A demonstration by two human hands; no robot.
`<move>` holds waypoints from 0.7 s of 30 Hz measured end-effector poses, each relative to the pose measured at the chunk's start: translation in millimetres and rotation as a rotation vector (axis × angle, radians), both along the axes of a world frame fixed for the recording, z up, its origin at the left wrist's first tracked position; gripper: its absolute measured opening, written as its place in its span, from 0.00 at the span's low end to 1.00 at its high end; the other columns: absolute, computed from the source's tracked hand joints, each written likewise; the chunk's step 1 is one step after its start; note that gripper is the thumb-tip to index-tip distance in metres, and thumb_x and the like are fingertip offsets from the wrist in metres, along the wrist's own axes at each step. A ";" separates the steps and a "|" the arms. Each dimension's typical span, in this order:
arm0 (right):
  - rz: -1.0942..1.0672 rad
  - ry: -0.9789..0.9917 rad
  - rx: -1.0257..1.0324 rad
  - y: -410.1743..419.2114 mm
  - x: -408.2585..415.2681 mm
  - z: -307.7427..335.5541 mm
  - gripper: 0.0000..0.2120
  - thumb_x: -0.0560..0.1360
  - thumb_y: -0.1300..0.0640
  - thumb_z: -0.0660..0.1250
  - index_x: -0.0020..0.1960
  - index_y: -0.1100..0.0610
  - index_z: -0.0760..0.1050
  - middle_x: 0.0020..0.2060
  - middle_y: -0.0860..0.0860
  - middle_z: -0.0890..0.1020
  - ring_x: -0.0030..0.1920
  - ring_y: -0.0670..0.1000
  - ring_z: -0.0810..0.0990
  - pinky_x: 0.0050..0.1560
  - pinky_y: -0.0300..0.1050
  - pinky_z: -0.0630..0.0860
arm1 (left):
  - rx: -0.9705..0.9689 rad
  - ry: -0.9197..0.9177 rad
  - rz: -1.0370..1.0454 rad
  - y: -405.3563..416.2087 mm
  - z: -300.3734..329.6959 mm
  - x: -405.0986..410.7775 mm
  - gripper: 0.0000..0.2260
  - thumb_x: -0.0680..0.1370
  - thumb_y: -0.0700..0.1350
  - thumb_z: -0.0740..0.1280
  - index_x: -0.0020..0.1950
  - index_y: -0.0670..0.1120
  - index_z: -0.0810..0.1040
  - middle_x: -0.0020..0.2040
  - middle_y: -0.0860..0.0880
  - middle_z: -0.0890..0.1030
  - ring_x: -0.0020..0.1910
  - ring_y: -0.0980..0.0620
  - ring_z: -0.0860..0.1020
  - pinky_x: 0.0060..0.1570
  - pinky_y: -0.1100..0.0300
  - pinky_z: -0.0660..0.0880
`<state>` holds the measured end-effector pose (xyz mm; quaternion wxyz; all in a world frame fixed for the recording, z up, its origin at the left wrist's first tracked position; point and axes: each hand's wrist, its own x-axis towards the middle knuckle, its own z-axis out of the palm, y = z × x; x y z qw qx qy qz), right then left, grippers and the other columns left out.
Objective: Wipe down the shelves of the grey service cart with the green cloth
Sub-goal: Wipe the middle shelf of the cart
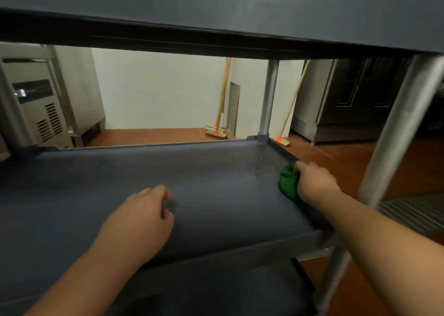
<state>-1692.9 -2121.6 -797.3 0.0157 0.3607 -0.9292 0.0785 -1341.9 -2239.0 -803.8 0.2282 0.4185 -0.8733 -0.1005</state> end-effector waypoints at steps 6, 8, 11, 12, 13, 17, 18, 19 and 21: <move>0.019 -0.068 -0.114 -37.8 40.6 -1.3 0.20 0.74 0.62 0.60 0.61 0.44 0.72 0.59 0.54 0.76 0.58 0.60 0.76 0.59 0.60 0.76 | 0.024 0.064 0.113 -25.1 0.4 67.3 0.09 0.77 0.48 0.62 0.56 0.57 0.72 0.53 0.57 0.76 0.53 0.56 0.74 0.50 0.53 0.76; 0.055 -0.080 -0.134 -62.5 65.8 -2.8 0.19 0.73 0.61 0.60 0.60 0.44 0.73 0.59 0.54 0.78 0.58 0.59 0.77 0.60 0.59 0.75 | 0.043 0.093 0.147 -38.2 -1.9 95.6 0.09 0.77 0.48 0.62 0.56 0.57 0.72 0.53 0.56 0.76 0.53 0.55 0.74 0.50 0.53 0.75; 0.131 -0.082 -0.122 -104.6 114.7 -4.1 0.17 0.73 0.59 0.60 0.59 0.44 0.73 0.59 0.55 0.79 0.59 0.60 0.77 0.62 0.55 0.74 | 0.075 0.172 0.207 -53.5 -8.8 140.2 0.08 0.76 0.47 0.61 0.54 0.57 0.72 0.50 0.56 0.76 0.51 0.54 0.75 0.50 0.53 0.75; 0.161 -0.089 -0.118 -119.7 135.0 -4.0 0.18 0.73 0.59 0.61 0.60 0.45 0.73 0.59 0.55 0.79 0.58 0.60 0.78 0.61 0.54 0.75 | 0.074 0.202 0.224 -57.2 -11.0 154.9 0.07 0.75 0.47 0.61 0.52 0.56 0.72 0.48 0.56 0.76 0.49 0.53 0.75 0.49 0.53 0.75; 0.194 -0.093 -0.116 -135.4 156.6 -4.3 0.18 0.73 0.59 0.61 0.61 0.46 0.73 0.59 0.56 0.80 0.58 0.60 0.78 0.61 0.53 0.75 | 0.070 0.220 0.242 -62.1 -13.1 169.2 0.06 0.75 0.47 0.61 0.50 0.56 0.71 0.46 0.56 0.76 0.48 0.53 0.74 0.49 0.52 0.75; 0.364 -0.084 -0.093 -200.5 254.5 -8.3 0.21 0.73 0.58 0.61 0.66 0.49 0.72 0.60 0.57 0.80 0.58 0.60 0.78 0.60 0.52 0.76 | 0.052 0.205 0.340 -83.3 -17.1 224.1 0.05 0.74 0.47 0.60 0.48 0.53 0.72 0.47 0.53 0.76 0.50 0.50 0.74 0.50 0.50 0.74; 0.421 -0.087 -0.092 -216.0 280.1 -8.9 0.21 0.73 0.57 0.62 0.66 0.49 0.72 0.59 0.56 0.80 0.58 0.60 0.78 0.59 0.52 0.76 | 0.049 0.201 0.357 -88.2 -18.5 236.2 0.05 0.74 0.46 0.60 0.49 0.52 0.72 0.48 0.52 0.76 0.51 0.49 0.74 0.51 0.49 0.74; 0.475 -0.089 -0.090 -231.2 305.7 -9.5 0.21 0.74 0.57 0.62 0.66 0.49 0.71 0.59 0.56 0.80 0.58 0.59 0.79 0.59 0.52 0.76 | 0.045 0.206 0.366 -92.3 -20.3 247.1 0.05 0.74 0.46 0.60 0.49 0.52 0.72 0.49 0.52 0.76 0.52 0.48 0.74 0.51 0.49 0.74; 0.563 -0.098 -0.084 -260.0 357.3 -10.2 0.21 0.74 0.57 0.61 0.67 0.50 0.70 0.59 0.56 0.79 0.58 0.60 0.78 0.59 0.52 0.77 | 0.027 0.220 0.375 -96.5 -22.0 266.3 0.05 0.74 0.46 0.59 0.49 0.52 0.71 0.49 0.51 0.76 0.52 0.48 0.74 0.51 0.49 0.74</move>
